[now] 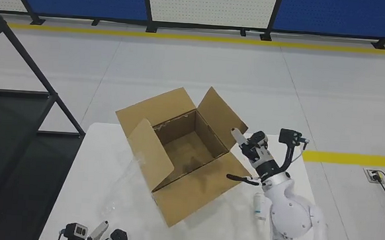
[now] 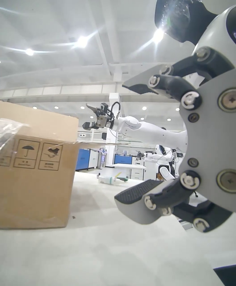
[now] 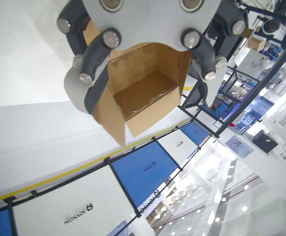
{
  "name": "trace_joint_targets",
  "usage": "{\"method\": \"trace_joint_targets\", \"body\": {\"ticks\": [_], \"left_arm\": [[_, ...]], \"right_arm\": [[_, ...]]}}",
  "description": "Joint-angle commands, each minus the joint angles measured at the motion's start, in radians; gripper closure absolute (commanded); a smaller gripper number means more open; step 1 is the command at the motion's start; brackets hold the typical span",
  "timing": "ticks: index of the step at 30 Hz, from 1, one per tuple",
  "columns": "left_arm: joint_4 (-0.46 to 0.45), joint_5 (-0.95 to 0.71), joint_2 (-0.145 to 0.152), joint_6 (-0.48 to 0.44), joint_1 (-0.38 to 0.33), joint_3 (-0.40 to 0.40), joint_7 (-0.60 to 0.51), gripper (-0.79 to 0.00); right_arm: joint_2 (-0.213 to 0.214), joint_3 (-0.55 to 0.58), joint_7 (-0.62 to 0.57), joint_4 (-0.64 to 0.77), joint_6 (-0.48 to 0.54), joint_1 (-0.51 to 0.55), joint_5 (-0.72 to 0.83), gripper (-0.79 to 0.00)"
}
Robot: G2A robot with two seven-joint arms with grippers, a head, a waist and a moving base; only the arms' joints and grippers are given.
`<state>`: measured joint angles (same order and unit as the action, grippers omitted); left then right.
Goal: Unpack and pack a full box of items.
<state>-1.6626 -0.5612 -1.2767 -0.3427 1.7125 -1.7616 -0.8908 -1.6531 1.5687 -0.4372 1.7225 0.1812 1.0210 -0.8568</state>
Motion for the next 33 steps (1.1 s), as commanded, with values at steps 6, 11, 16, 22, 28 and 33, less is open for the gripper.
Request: {"method": "trace_joint_targets", "body": {"ticks": [6,11,16,22,28,33], "left_arm": [[0.000,-0.001,0.000,0.001,0.000,-0.001,0.007,-0.785],[-0.031,-0.001,0.001,0.014,-0.002,0.010,0.014,-0.785],[-0.059,-0.048,0.001,0.012,0.011,0.013,0.030,-0.785],[-0.048,-0.090,0.004,0.030,0.018,0.006,0.034,-0.785],[-0.028,-0.112,0.006,0.034,0.013,0.007,0.034,-0.785],[-0.018,-0.119,0.009,0.037,0.006,0.012,0.024,-0.785]], "right_arm": [[0.000,-0.002,0.000,0.001,0.026,0.001,0.001,-0.785],[0.017,0.041,-0.011,-0.143,0.029,-0.108,-0.042,-0.785],[0.047,0.103,-0.112,-0.316,0.114,-0.251,-0.069,-0.785],[0.072,0.092,-0.222,-0.488,0.166,-0.400,-0.107,-0.785],[0.085,0.059,-0.249,-0.542,0.142,-0.458,-0.147,0.000],[0.094,0.042,-0.281,-0.516,0.090,-0.449,-0.167,0.000]]}}
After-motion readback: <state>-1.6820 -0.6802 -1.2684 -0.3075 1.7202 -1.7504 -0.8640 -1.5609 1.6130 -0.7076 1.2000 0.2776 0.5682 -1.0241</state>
